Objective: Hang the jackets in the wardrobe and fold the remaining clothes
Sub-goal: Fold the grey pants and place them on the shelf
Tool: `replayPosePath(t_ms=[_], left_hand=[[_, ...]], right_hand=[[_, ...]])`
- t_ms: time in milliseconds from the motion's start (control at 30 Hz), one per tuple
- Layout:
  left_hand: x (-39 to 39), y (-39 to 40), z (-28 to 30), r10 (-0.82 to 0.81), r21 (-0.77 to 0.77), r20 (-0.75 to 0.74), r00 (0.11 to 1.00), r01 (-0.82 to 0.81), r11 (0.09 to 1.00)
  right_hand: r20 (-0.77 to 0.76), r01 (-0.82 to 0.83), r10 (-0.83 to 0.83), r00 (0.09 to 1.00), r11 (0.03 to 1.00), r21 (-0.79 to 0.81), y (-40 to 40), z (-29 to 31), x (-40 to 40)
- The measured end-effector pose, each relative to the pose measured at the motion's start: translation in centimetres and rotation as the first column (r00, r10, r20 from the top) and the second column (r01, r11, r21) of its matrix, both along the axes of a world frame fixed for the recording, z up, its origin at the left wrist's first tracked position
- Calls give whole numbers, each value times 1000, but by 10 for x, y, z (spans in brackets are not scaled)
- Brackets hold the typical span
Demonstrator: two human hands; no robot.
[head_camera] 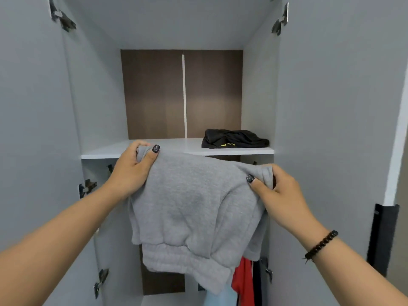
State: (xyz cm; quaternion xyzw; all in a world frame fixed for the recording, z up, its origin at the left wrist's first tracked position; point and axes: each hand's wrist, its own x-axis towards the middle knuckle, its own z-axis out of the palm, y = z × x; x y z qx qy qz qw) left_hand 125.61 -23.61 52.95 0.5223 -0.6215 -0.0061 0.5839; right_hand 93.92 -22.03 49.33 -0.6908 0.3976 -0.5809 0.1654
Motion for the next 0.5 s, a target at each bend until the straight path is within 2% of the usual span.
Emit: replayPosePath(t_ms=[167,400,500], left_hand=[[36,-73,32,47,-6,61,997,-47,999],[63,-175,90,159,-59,17,987,-157,986],[63,-224,122,156,-97,35,987,-152,984]], right_hand=[[24,-15,16,1000,1000,-17,-64,10,35],[85,-105,107,991,994,-24,-156,49,68],[146,-118,120,982,993,-19,-198,70,73]])
